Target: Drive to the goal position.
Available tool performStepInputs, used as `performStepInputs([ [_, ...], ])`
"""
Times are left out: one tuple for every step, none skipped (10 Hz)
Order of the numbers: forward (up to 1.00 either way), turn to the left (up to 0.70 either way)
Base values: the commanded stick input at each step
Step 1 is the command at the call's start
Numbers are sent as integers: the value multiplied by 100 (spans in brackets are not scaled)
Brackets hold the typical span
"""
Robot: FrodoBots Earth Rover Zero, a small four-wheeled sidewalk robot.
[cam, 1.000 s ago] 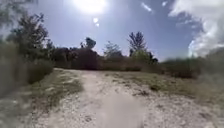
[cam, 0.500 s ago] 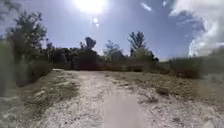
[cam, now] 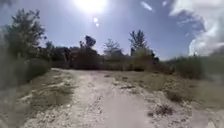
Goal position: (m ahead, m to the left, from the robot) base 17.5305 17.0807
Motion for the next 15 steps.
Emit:
performStepInputs([
  [70,0],
  [70,0],
  [70,0],
  [70,0],
  [70,0],
  [70,0],
  [70,0],
  [70,0],
  [70,0],
  [70,0],
  [70,0],
  [70,0],
  [70,0],
  [70,0],
  [70,0],
])
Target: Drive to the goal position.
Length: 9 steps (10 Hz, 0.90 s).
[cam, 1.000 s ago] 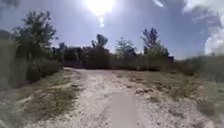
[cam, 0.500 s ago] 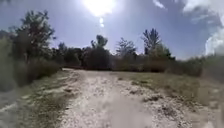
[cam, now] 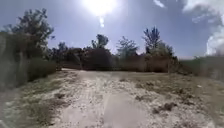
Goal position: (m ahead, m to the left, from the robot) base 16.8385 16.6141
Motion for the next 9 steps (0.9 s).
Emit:
performStepInputs([
  [70,0],
  [70,0],
  [70,0],
  [70,0],
  [70,0],
  [70,0],
  [70,0],
  [70,0],
  [70,0],
])
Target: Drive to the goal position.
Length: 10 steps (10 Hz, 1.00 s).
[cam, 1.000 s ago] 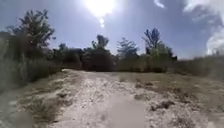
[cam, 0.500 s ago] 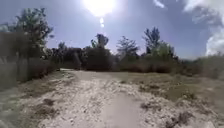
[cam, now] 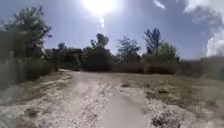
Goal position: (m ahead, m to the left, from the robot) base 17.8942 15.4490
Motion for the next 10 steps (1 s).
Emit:
performStepInputs([
  [70,0],
  [70,0],
  [70,0],
  [70,0],
  [70,0],
  [70,0],
  [70,0],
  [70,0],
  [70,0],
  [70,0],
])
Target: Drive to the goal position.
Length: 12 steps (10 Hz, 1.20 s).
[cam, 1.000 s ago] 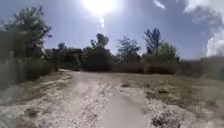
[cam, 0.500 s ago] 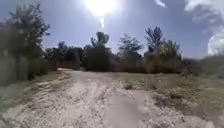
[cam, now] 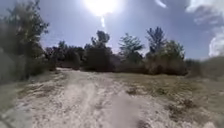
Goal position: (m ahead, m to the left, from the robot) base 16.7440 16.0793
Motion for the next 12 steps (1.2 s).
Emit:
performStepInputs([
  [70,0],
  [70,0],
  [70,0],
  [70,0],
  [70,0],
  [70,0],
  [70,0],
  [70,0],
  [70,0],
  [70,0],
  [70,0],
  [70,0],
])
